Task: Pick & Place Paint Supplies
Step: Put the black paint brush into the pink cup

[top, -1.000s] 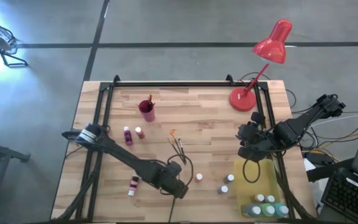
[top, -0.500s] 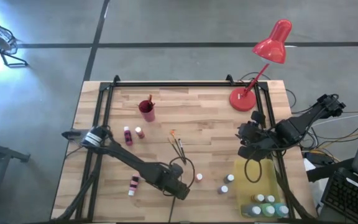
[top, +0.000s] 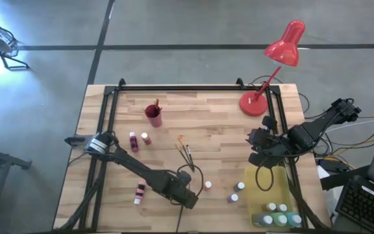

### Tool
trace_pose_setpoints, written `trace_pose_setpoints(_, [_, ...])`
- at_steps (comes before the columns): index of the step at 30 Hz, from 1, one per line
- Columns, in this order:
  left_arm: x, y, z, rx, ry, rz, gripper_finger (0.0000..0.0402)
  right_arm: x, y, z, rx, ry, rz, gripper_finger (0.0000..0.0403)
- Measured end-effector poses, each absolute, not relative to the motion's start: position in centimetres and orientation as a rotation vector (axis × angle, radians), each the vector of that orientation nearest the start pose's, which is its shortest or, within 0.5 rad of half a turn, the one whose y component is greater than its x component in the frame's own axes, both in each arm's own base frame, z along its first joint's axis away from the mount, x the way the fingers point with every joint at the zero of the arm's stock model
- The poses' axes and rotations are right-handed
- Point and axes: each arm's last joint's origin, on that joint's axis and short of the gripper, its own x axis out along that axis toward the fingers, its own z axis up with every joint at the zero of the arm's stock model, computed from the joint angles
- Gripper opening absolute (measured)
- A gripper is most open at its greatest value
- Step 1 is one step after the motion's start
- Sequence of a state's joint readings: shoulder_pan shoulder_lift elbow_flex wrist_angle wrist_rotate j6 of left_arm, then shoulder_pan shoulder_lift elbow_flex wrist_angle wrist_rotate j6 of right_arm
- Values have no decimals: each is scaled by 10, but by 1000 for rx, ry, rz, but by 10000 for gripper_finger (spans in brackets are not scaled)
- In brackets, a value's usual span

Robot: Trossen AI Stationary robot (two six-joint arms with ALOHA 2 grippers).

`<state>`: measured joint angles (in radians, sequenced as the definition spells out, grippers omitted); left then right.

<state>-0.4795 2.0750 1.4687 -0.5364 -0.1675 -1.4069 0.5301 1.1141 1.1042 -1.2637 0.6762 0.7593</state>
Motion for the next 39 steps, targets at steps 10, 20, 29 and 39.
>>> trace_pose_setpoints(10, [378, -189, 155, -885, 1030, 521, 50, 161, 73, 312, -33, 903, -491, 61])
trace_pose_setpoints(20, [380, -189, 156, -830, 1015, 489, 4, 161, 73, 312, -39, 906, -488, 52])
trace_pose_setpoints(29, [369, -178, 207, -720, 918, 412, 2, 161, 73, 311, -39, 908, -487, 69])
trace_pose_setpoints(39, [331, -152, 305, -430, 579, 423, 1, 162, 74, 312, -15, 896, -493, 97])
